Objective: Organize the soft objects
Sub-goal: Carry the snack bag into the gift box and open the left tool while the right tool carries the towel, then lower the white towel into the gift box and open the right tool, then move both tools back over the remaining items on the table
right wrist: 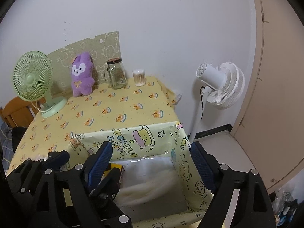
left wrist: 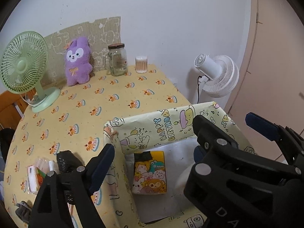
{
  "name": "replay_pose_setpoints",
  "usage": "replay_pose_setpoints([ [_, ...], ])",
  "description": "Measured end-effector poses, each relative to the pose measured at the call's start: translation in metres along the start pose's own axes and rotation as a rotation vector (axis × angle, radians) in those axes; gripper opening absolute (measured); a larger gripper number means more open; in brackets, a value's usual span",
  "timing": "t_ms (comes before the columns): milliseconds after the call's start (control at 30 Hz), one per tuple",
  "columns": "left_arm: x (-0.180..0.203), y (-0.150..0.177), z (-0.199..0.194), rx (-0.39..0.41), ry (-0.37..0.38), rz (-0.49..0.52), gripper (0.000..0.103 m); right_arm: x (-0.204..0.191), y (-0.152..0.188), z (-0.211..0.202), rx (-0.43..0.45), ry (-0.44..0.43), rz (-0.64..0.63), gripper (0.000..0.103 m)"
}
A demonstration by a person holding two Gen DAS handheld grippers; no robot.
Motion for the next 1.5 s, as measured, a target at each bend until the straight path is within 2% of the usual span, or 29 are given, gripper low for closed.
replay_pose_setpoints([
  [567, -0.020, -0.010, -0.048, 0.104, -0.021, 0.009, 0.099, -0.026, -0.011, -0.044, 0.078, -0.020, -0.020, 0.089],
  [867, -0.032, -0.011, -0.083, 0.157, -0.041, 0.038, 0.101, -0.048, -0.015, -0.069, 0.098, -0.066, -0.031, 0.089],
  [1500, -0.074, -0.004, -0.122, 0.205, -0.071, 0.017, 0.101, -0.098, -0.018, -0.098, 0.132, -0.093, -0.072, 0.089],
])
Point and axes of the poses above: each gripper's, at about its wrist camera, not at the fingertips, and z roughly the way its jaws point, x to its right, y to its underside, the point moved 7 cm from there along z, roughly the way its jaws point, and after that the axes turned 6 degrees about -z, right-handed, at the moved point
